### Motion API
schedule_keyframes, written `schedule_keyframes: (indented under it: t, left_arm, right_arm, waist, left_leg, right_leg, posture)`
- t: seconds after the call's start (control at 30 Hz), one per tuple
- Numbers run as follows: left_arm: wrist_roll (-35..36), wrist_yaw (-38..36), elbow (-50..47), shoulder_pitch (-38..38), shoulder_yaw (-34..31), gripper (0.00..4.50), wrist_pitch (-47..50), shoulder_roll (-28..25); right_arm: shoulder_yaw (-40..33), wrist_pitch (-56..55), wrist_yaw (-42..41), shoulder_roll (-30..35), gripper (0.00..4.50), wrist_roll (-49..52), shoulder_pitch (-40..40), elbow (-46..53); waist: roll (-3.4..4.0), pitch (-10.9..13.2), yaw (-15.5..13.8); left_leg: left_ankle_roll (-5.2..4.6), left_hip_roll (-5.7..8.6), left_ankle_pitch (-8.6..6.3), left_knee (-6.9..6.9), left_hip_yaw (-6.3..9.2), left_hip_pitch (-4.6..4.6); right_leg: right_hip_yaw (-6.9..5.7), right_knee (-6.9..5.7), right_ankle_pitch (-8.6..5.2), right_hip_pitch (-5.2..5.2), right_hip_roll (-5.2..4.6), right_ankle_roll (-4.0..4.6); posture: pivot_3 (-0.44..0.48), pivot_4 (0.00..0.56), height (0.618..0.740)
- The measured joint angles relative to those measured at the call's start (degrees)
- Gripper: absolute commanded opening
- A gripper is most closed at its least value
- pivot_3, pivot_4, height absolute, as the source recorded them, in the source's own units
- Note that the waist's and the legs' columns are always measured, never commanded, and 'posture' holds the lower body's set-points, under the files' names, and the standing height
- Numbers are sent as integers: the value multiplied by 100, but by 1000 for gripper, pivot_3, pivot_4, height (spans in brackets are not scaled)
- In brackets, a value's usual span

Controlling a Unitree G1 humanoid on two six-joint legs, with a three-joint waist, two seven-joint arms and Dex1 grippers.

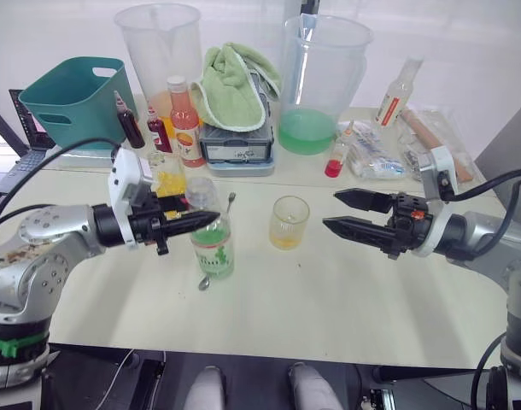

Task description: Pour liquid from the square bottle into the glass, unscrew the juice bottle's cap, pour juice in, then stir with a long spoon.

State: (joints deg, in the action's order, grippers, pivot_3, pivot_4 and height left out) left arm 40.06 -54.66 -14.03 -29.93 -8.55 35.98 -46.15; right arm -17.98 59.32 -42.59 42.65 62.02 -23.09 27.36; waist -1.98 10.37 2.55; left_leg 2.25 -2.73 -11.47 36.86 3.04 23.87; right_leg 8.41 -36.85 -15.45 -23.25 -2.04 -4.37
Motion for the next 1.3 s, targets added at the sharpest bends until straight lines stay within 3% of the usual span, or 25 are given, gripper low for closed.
schedule_keyframes:
  t: [0.1, 0.27, 0.47, 0.67, 1.0, 1.3]
  left_arm:
    - [-755, 2, 1046, -798, 505, 1456, -738, 442]
    - [-1885, 209, 2299, -1515, 1061, 1456, -1867, 1053]
    - [-2882, 634, 3340, -2171, 1327, 1456, -3039, 1512]
    - [-3574, 847, 3985, -2468, 1591, 1456, -4133, 1911]
    - [-4514, 1043, 4684, -2674, 2039, 1456, -4968, 2095]
    - [-5677, 2110, 5078, -2776, 2402, 1456, -6320, 2222]
  right_arm:
    - [-121, -17, 212, 44, 4443, 10, 303, 277]
    - [-388, -26, 484, 97, 4443, 200, 750, 604]
    - [-631, -187, 834, 169, 4443, 418, 1156, 973]
    - [-727, -403, 1171, 172, 4443, 449, 1582, 1235]
    - [-785, -645, 1385, 324, 4443, 470, 2051, 1411]
    - [-749, -802, 1787, 362, 4443, 446, 2135, 1478]
  waist:
    - [-1, 0, -71]
    - [-2, 0, -47]
    - [-5, 2, -33]
    - [-5, 2, -46]
    - [-5, 2, -21]
    - [-7, 2, -47]
  left_leg:
    - [1, 2, 1, 2, 3, 1]
    - [1, 3, 1, 2, 8, 37]
    - [0, 7, 1, 2, 10, 46]
    - [0, 14, 2, 10, 11, 45]
    - [0, 17, 2, 12, 13, 43]
    - [2, 21, 3, 23, 15, 41]
  right_leg:
    - [-4, 3, 5, 4, -1, 8]
    - [-7, 1, 25, -24, -2, 38]
    - [-8, -10, 27, -35, -5, 40]
    - [-7, -16, 27, -31, -11, 37]
    - [-7, -22, 27, -28, -13, 35]
    - [-6, -24, 31, -20, -16, 29]
  posture:
    - [0, 150, 727]
    - [0, 150, 727]
    - [0, 150, 727]
    - [0, 150, 727]
    - [0, 150, 727]
    - [0, 150, 727]
